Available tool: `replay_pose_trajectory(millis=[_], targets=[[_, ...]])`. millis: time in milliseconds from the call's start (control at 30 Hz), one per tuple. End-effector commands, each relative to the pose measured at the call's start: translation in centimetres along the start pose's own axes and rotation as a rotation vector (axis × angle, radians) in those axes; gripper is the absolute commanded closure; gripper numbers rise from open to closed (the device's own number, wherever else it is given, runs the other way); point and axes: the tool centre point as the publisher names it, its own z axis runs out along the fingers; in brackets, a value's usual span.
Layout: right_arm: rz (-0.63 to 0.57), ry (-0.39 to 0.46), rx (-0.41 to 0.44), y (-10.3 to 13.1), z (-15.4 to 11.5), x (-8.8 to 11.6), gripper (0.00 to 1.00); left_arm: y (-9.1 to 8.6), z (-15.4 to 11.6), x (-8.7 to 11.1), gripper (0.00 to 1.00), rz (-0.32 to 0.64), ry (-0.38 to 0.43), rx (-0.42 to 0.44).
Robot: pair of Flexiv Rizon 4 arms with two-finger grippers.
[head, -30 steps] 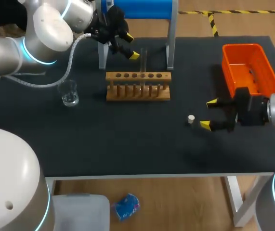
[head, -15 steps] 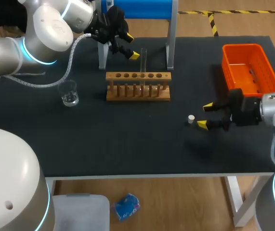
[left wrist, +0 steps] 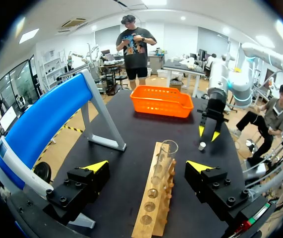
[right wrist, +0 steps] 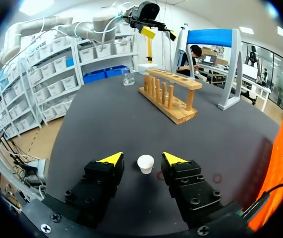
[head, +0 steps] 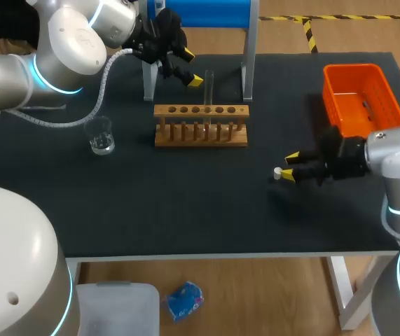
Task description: Invert the test tube, pick up the pipette, mount the tip to pipette, aspirate from beaker and dispense into the tube, eject the tip, return the pipette, and cap with the stopper.
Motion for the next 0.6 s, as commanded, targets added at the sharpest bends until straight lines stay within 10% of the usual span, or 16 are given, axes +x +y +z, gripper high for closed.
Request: replay_pose_trajectory(millis=[33, 600], targets=[[0.001, 0.006, 0.010, 0.0, 0.9, -0.4, 0.50, -0.1, 0.0, -0.1, 0.00, -0.001, 0.002, -0.004], [0.017, 0.025, 0.039, -0.5, 2.3, -0.9, 0.46, -0.1, 0.0, -0.1, 0.00, -0.001, 0.002, -0.004]])
